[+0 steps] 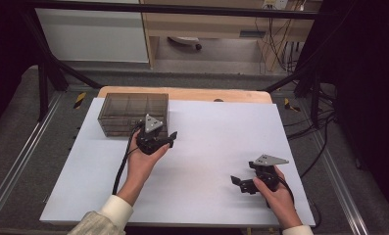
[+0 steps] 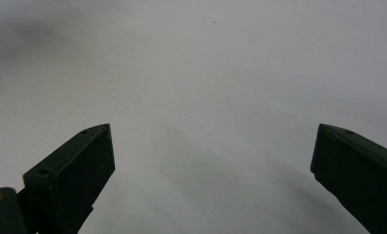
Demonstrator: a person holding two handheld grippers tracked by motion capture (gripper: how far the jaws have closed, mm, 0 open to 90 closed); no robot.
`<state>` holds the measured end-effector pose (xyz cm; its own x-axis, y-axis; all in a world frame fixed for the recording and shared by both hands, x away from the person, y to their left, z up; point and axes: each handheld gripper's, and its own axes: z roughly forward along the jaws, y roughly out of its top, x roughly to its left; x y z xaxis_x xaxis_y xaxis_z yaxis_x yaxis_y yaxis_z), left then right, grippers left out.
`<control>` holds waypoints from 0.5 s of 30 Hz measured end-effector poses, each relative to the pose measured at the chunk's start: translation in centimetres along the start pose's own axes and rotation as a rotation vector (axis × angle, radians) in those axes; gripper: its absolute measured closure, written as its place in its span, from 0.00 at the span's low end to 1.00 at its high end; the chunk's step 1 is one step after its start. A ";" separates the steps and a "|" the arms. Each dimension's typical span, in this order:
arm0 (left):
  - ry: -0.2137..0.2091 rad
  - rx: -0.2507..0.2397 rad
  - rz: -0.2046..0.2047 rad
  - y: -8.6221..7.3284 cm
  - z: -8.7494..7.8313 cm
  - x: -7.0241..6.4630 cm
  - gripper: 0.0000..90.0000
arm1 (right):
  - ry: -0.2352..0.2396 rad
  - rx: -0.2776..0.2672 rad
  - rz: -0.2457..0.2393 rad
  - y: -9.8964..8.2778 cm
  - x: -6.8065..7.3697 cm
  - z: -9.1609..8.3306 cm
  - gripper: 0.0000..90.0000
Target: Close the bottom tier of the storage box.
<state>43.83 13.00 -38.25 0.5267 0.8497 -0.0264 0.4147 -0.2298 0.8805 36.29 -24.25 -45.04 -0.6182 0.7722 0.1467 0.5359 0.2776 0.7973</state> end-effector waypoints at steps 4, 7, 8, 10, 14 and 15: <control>0.017 -0.040 -0.011 0.2 -0.4 0.3 0.29 | -0.002 0.000 0.002 0.0 -0.1 0.0 0.03; 0.023 -0.036 -0.021 0.3 -0.8 0.5 0.22 | 0.001 0.003 0.001 0.0 0.0 0.1 0.03; 0.027 -0.039 -0.018 0.3 -0.9 0.6 0.20 | 0.002 0.003 -0.002 0.0 0.0 0.1 0.03; 0.028 -0.045 -0.022 0.3 -1.3 0.8 0.18 | 0.001 0.005 -0.005 0.0 0.0 0.1 0.03; 0.032 -0.046 -0.036 0.3 -1.9 1.1 0.17 | -0.004 0.008 -0.002 -0.1 0.0 0.1 0.03; 0.031 -0.048 -0.036 0.3 -2.1 1.2 0.16 | -0.004 0.008 -0.004 -0.1 0.0 0.1 0.03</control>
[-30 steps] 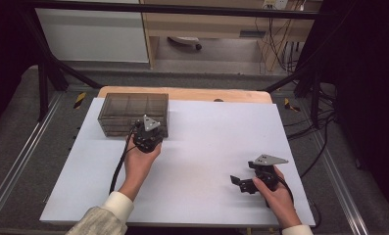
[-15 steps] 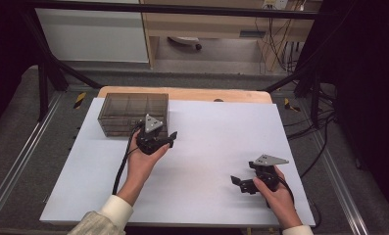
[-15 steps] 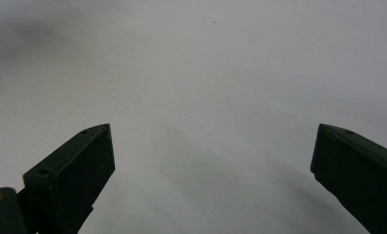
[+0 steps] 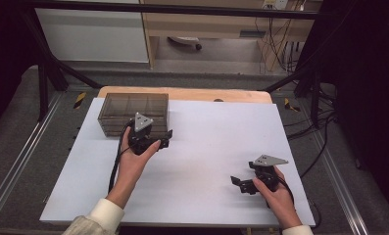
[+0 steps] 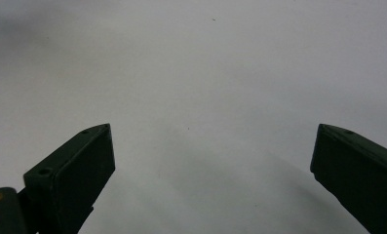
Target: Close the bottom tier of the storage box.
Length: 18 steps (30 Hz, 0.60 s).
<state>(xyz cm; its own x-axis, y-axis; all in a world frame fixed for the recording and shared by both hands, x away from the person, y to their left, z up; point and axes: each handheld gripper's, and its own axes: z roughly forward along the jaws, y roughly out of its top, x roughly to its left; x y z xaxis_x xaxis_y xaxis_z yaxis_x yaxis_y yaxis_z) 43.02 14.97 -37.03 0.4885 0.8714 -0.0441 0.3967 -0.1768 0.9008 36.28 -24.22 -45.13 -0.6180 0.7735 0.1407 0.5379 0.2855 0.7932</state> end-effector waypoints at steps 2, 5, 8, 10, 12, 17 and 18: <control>0.002 -0.009 -0.001 0.0 -0.3 0.1 0.15 | 0.001 0.002 0.002 0.0 0.0 0.0 0.03; 0.005 -0.019 -0.008 0.0 -0.7 0.1 0.15 | 0.002 0.003 0.003 0.0 0.0 0.0 0.03; 0.000 -0.026 -0.011 0.0 -1.0 0.2 0.13 | 0.003 0.000 0.004 0.0 0.1 0.0 0.03; -0.004 -0.033 -0.004 0.1 -1.3 0.2 0.12 | 0.003 0.000 0.004 0.0 0.0 0.0 0.03; -0.004 -0.041 -0.003 0.1 -1.6 0.3 0.12 | 0.002 -0.001 0.005 0.0 0.0 0.0 0.03; 0.013 -0.050 0.003 0.2 -2.5 0.3 0.12 | 0.003 0.002 0.004 0.0 0.0 0.0 0.03; 0.014 -0.054 0.003 0.1 -2.7 0.3 0.12 | 0.003 0.001 0.003 0.0 0.0 0.0 0.03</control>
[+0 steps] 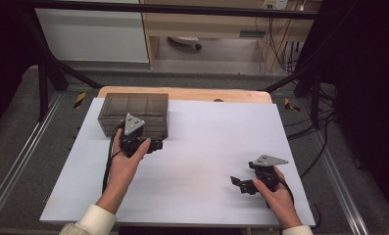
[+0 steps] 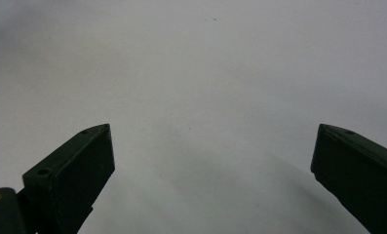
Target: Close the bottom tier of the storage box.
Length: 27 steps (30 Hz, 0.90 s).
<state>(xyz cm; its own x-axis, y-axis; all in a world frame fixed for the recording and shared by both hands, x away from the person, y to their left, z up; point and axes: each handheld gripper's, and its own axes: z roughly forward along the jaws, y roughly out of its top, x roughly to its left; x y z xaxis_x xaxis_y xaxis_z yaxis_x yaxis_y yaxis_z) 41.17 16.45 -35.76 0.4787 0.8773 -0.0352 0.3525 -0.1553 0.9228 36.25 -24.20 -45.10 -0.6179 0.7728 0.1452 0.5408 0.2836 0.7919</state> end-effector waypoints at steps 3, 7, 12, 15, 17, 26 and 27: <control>0.003 -0.006 -0.002 0.0 -0.6 0.0 0.12 | -0.002 0.001 0.001 0.0 0.0 0.0 0.03; 0.001 -0.015 -0.003 -0.1 -1.4 0.4 0.12 | -0.002 0.001 -0.002 0.0 0.0 0.0 0.03; 0.018 -0.026 -0.006 -0.6 -2.4 1.0 0.12 | 0.005 -0.009 0.000 0.1 0.1 -0.1 0.03; 0.026 -0.029 -0.015 -0.9 -2.9 1.5 0.12 | 0.010 -0.015 -0.001 0.2 0.1 -0.3 0.03; 0.034 -0.034 -0.020 -0.9 -3.3 1.9 0.12 | 0.009 -0.013 0.000 0.1 0.1 -0.3 0.03; 0.036 -0.060 -0.032 -1.0 -5.6 2.9 0.13 | -0.004 -0.006 -0.008 0.2 0.4 -0.2 0.03; 0.037 -0.056 -0.030 -1.1 -5.8 3.0 0.13 | -0.005 -0.004 -0.010 0.2 0.4 -0.2 0.03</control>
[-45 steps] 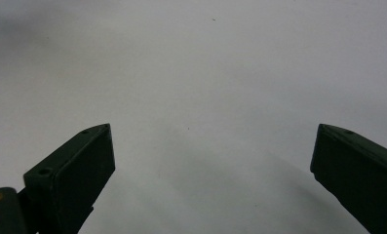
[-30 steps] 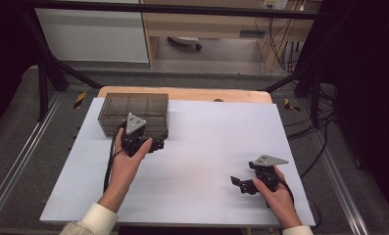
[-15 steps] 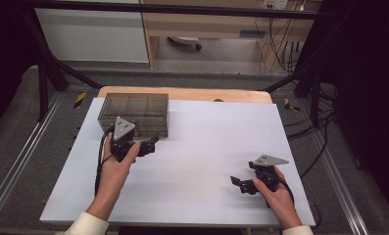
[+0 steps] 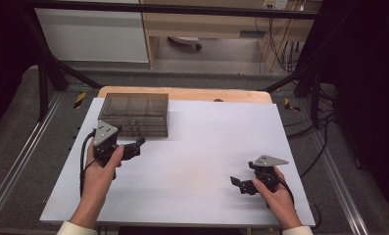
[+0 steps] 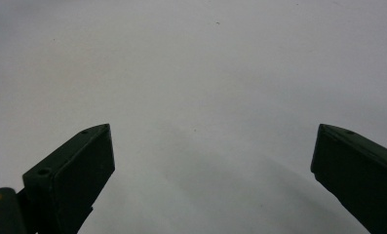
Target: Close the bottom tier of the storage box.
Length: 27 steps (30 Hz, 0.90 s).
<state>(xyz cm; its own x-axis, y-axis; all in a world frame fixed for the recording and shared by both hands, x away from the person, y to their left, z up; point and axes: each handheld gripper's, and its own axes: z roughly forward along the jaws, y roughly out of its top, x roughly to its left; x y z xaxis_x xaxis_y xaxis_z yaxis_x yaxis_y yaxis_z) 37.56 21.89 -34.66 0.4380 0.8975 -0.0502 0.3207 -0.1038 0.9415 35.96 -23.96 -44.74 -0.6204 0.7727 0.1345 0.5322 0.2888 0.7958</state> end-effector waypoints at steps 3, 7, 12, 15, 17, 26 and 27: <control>0.003 0.007 0.008 -0.3 -0.6 0.3 0.13 | -0.004 0.003 0.000 0.0 -0.1 -0.1 0.03; 0.007 -0.003 0.000 -0.5 -1.7 0.8 0.13 | -0.012 -0.012 0.012 -0.1 -0.3 -0.5 0.03; 0.010 -0.017 -0.015 -0.7 -3.0 1.8 0.13 | -0.024 -0.039 0.028 0.1 -0.6 -1.2 0.03; 0.014 -0.027 -0.032 -1.1 -3.9 2.6 0.13 | -0.025 -0.059 0.042 0.2 -0.7 -1.7 0.03; 0.016 -0.026 -0.037 -1.3 -4.4 3.2 0.13 | -0.031 -0.061 0.044 0.2 -0.7 -1.9 0.03; 0.041 -0.010 -0.043 -2.3 -6.4 5.3 0.12 | -0.052 -0.065 0.043 0.0 -0.7 -2.4 0.03; 0.049 -0.003 -0.040 -2.5 -6.6 5.4 0.11 | -0.055 -0.067 0.049 -0.1 -0.7 -2.5 0.03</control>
<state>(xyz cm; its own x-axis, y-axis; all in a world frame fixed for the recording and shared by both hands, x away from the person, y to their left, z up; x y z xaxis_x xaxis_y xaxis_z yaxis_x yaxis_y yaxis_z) 33.57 29.87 -35.11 0.3831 0.9210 -0.0714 0.3344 -0.0662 0.9401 34.91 -25.93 -43.42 -0.5615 0.8150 0.1431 0.5199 0.2129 0.8273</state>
